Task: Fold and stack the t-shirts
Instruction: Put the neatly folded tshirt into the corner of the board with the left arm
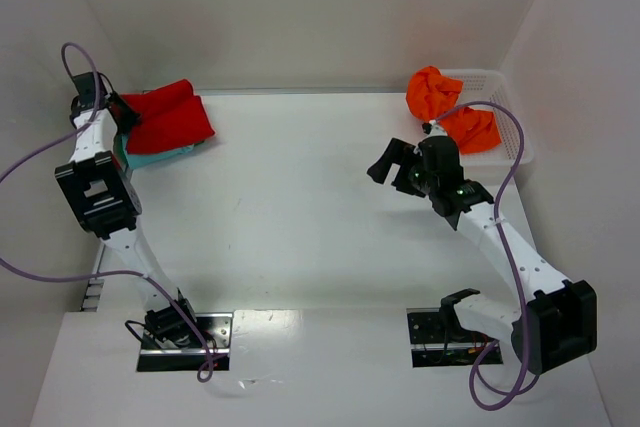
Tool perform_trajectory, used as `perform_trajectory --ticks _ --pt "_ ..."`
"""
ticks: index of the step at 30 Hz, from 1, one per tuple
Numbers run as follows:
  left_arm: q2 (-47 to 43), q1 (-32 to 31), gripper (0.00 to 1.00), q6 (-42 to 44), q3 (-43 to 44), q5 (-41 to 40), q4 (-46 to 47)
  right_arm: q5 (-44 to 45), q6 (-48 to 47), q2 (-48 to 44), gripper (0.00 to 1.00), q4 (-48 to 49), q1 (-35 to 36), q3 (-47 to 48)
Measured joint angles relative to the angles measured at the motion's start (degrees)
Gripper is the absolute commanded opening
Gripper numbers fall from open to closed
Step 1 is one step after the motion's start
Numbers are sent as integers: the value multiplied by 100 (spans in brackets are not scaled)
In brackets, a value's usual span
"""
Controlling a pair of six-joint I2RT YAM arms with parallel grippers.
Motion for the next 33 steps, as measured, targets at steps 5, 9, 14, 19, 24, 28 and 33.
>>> perform_trajectory --ticks 5,9,14,19,24,28,33 --pt "-37 17 0 7 42 -269 4 -2 2 2 100 0 0 -35" --pt "-46 20 0 7 214 -494 0 -4 2 42 100 2 0 -35" --pt "-46 52 1 9 476 -586 -7 -11 2 111 100 2 0 -35" --pt "-46 90 39 26 520 -640 0 -22 2 136 100 4 0 -35" --pt "-103 92 70 26 225 -656 173 -33 2 205 100 9 0 -35" --pt "-201 98 87 11 11 -612 199 -52 2 216 100 11 0 -35" --pt "-474 114 97 -2 -15 -479 219 -66 2 219 100 15 0 -35"
